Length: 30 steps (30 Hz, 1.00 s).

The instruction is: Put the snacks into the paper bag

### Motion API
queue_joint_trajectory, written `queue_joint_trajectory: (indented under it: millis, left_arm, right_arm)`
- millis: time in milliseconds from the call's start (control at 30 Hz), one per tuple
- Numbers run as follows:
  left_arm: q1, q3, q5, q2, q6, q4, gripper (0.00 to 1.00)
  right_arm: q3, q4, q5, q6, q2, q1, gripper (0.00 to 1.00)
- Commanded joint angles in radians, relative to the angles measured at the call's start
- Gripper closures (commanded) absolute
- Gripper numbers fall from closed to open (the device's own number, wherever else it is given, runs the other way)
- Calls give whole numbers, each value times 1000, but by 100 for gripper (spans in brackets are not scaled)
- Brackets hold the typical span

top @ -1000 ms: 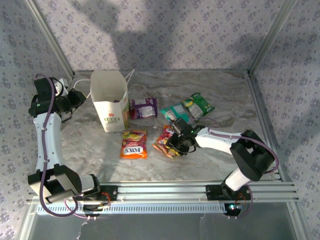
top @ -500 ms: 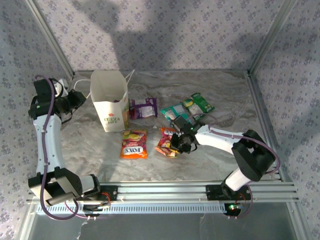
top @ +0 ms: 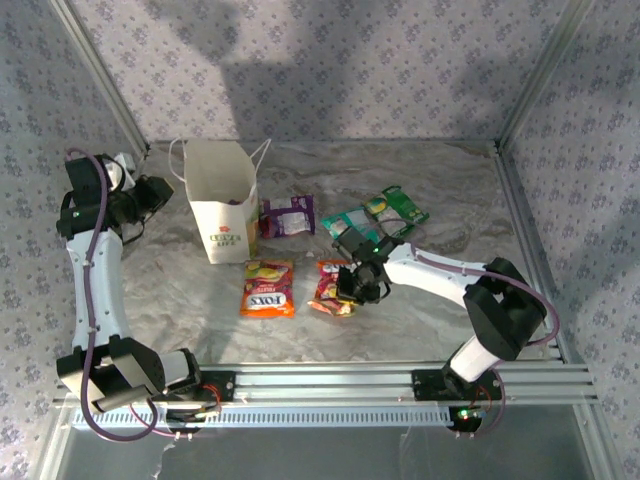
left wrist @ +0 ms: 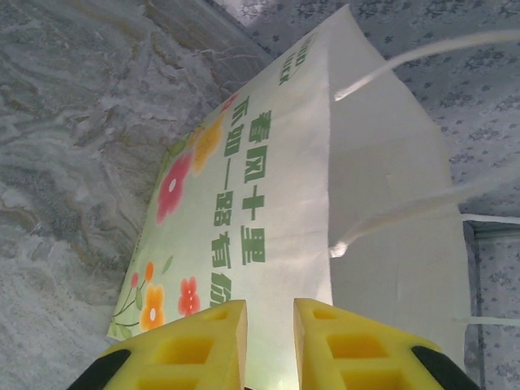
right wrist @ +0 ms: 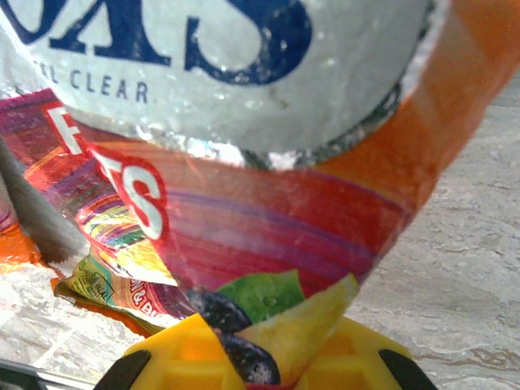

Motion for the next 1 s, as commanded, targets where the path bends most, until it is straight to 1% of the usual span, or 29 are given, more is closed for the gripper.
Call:
queue_joint_trajectory:
  millis: [0,167,267,367,500,600,733,833,933,967]
  left_arm:
    - [4,49,55,-28,12,41,71]
    - [4,85,71,-35,47,41,64]
    - [4,112,86,-20,52,88,61]
    - [4,154,109,12,56,83,60]
    - [-2,194,110,54,59,78,59]
    - [-20,217,84,80,60,70,58]
    - [-82,246,13,107,104,53,57]
    - [-116,278,-49,130,138,-11,57]
    - [-129,297,-76,154,139,-27,57]
    - [-128,301,-98,159,128,-31,59]
  right_arm:
    - [57,-50,18,-45,1,7,100]
    - [115,-79,38,-77,-14,15,100]
    - [150,-91,43,-99,-20,15,100]
    - [183,-111,50,-120,-24,14,100]
    - [248,-132,65,-136,-25,15,100]
    - [277,-144,73,-147,-25,14,100]
    - [322,-163,77,-168,-25,9,100]
    - [358,-176,81,-181,-26,6,100]
    - [391,-189,86,-195,-31,4,100]
    - [406,-195,89,-203,-31,4,100]
